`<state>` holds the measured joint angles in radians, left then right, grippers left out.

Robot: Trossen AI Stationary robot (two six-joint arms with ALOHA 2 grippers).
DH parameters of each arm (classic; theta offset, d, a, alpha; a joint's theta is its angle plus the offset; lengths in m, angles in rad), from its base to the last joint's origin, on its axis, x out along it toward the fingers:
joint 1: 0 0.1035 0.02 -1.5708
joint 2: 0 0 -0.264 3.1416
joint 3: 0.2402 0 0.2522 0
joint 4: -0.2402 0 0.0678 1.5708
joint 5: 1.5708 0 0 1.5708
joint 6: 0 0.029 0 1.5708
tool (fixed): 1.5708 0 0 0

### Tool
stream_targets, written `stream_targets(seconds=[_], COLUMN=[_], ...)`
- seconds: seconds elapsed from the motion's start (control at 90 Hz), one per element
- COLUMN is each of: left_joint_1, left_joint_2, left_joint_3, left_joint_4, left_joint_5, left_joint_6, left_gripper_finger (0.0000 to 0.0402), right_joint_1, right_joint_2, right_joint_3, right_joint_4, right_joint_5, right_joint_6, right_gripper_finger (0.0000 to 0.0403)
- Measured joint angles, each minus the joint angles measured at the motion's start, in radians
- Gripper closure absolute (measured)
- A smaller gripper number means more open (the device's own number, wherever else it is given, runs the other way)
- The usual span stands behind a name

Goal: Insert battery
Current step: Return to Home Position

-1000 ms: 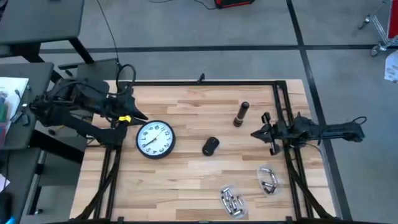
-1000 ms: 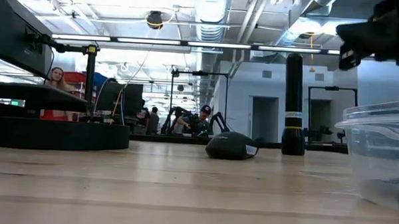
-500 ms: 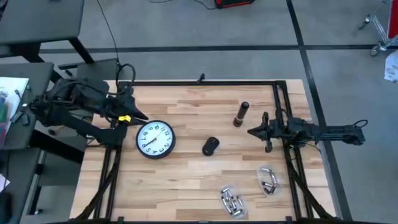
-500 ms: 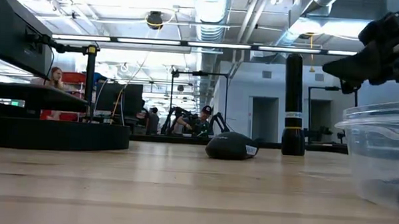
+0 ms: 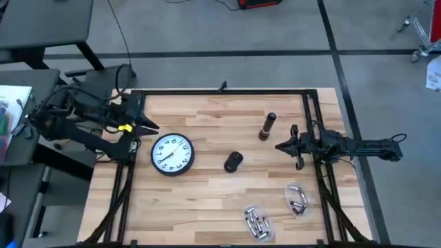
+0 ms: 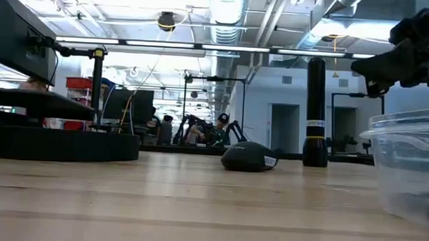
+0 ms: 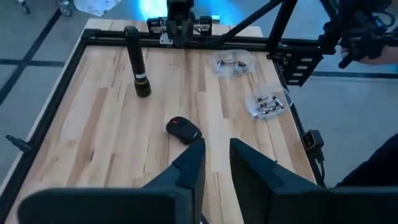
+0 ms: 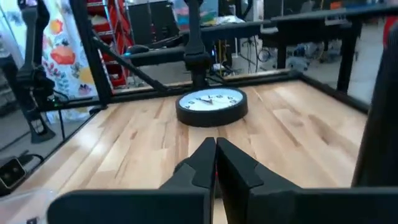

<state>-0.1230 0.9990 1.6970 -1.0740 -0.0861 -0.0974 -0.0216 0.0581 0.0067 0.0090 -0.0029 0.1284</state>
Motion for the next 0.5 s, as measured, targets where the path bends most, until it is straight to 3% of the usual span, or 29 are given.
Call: stream_targets(seconds=[0.144,0.3,0.5], left_joint_1=[0.000,0.000,0.000], left_joint_2=[-0.060,-0.197,-0.424], left_joint_3=[-0.117,-0.386,-0.745], left_joint_4=[0.121,0.333,0.551], left_joint_5=[0.000,0.001,0.002], left_joint_6=[0.032,0.070,0.012], left_gripper_finger=[0.0350,0.0350,0.0350], right_joint_1=[0.000,0.000,0.000], right_joint_2=[0.001,0.000,0.000], right_joint_3=[0.000,0.000,-0.001], right_joint_4=[0.001,0.003,0.005], right_joint_5=[0.001,0.002,0.002], right_joint_6=[0.003,0.003,0.003], right_gripper_finger=[0.0400,0.0400,0.0400])
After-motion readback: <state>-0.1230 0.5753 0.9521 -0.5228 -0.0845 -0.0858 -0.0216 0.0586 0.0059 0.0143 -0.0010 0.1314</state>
